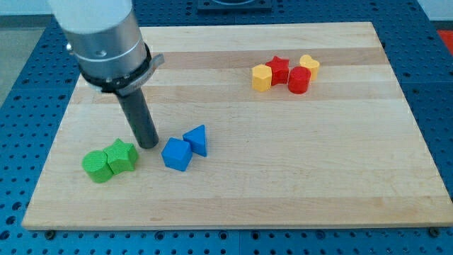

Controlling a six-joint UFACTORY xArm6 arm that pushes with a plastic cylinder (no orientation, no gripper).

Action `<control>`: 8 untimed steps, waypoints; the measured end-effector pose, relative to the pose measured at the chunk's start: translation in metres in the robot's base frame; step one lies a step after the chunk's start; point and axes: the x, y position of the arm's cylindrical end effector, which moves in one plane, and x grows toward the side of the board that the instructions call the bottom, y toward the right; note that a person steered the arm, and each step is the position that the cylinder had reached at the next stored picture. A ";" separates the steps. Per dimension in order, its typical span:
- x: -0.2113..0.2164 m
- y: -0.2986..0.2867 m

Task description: Push the red circle and red star bit a up

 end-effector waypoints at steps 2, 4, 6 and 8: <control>-0.061 0.045; -0.065 0.176; -0.069 0.276; -0.087 0.280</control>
